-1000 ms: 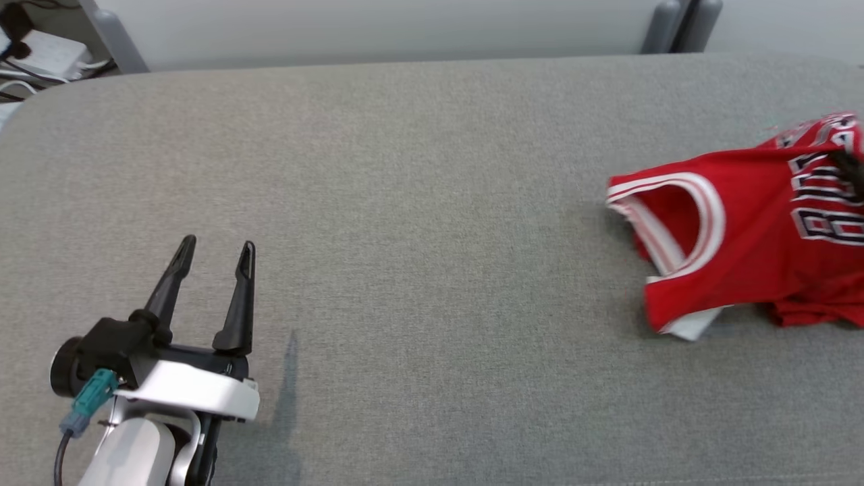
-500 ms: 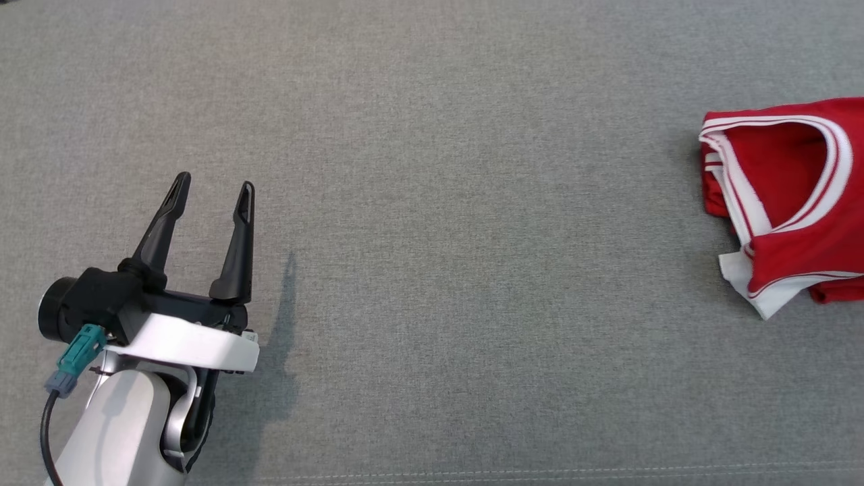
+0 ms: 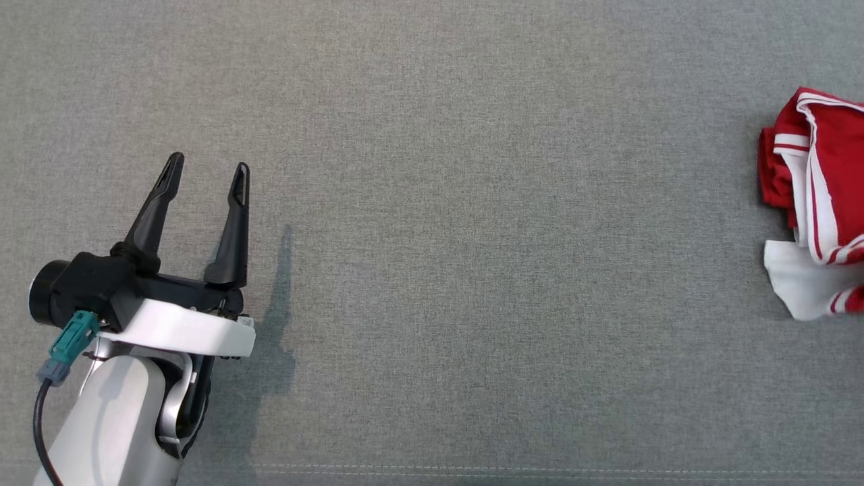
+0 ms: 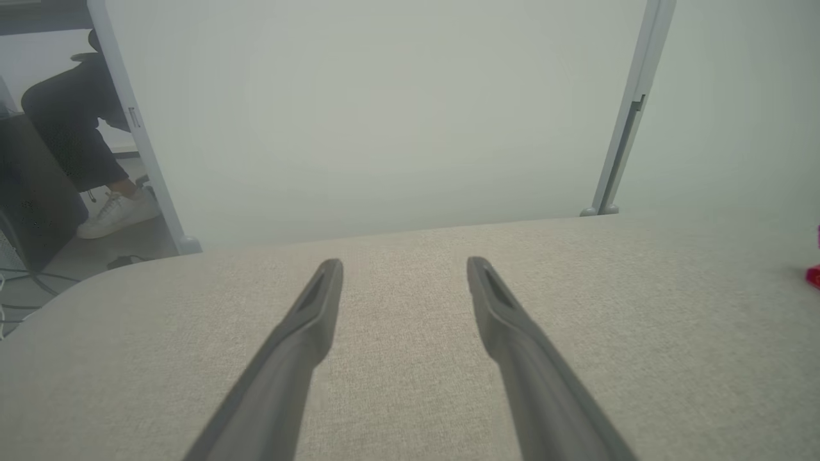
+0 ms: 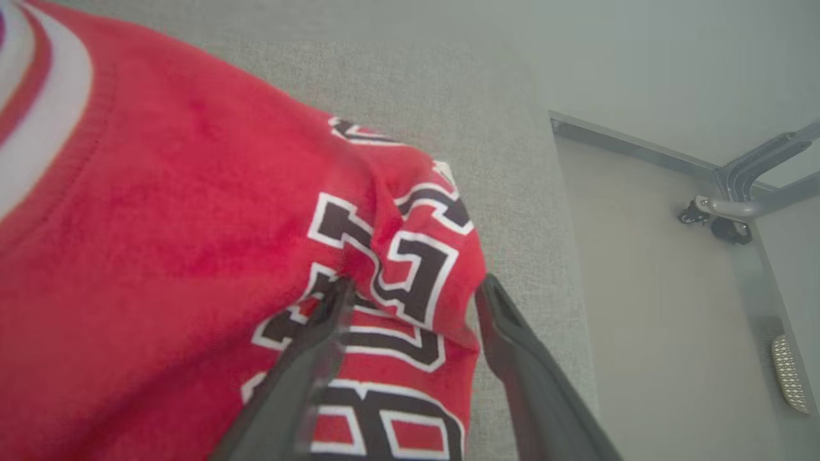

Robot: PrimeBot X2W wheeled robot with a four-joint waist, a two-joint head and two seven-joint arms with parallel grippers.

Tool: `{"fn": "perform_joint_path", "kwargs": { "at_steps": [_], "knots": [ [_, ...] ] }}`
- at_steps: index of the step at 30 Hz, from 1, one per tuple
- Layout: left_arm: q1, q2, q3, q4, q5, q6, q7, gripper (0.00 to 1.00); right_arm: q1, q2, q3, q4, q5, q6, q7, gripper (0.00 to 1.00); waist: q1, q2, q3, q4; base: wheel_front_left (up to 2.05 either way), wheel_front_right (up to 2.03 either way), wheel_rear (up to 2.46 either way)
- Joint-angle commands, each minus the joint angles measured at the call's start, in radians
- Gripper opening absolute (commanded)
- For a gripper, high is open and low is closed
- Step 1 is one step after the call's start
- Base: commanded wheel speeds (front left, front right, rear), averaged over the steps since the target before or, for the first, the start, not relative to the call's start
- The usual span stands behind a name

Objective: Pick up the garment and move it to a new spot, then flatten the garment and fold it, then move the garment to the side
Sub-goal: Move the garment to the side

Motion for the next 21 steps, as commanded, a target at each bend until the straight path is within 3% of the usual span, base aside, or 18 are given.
{"fn": "perform_joint_path", "kwargs": {
  "at_steps": [1, 8, 13, 18, 21],
  "knots": [
    [-0.037, 0.036, 0.038, -0.027, 0.012, -0.003, -0.008, 1.00, 0.068, -0.018, 0.020, 0.034, 0.007, 0.000, -0.016, 1.00, 0.0000, 0.0000, -0.002, -0.004, 0.00, 0.00, 0.00],
    [-0.025, 0.050, 0.041, -0.026, 0.011, 0.005, 0.002, 1.00, 0.111, 0.069, 0.010, 0.147, 0.028, 0.000, -0.089, 1.00, 0.0000, 0.0000, -0.031, -0.028, 0.00, 0.00, 0.00],
    [-0.008, 0.064, 0.046, -0.031, 0.007, 0.010, 0.010, 1.00, 0.115, 0.100, -0.075, 0.163, 0.089, 0.000, -0.196, 1.00, 0.0000, 0.0000, -0.070, -0.046, 0.00, 0.00, 0.00],
    [0.043, 0.084, 0.059, -0.036, -0.002, 0.024, 0.025, 1.00, 0.140, 0.090, -0.293, -0.026, 0.017, 0.000, -0.210, 1.00, 0.0000, 0.0000, -0.139, -0.065, 0.00, 0.00, 0.00],
    [0.076, 0.091, 0.065, -0.042, -0.003, 0.038, 0.031, 1.00, 0.210, 0.144, -0.438, -0.159, -0.111, 0.000, -0.210, 1.00, 0.0000, 0.0000, -0.182, -0.070, 0.00, 0.00, 0.00]
  ]
}}
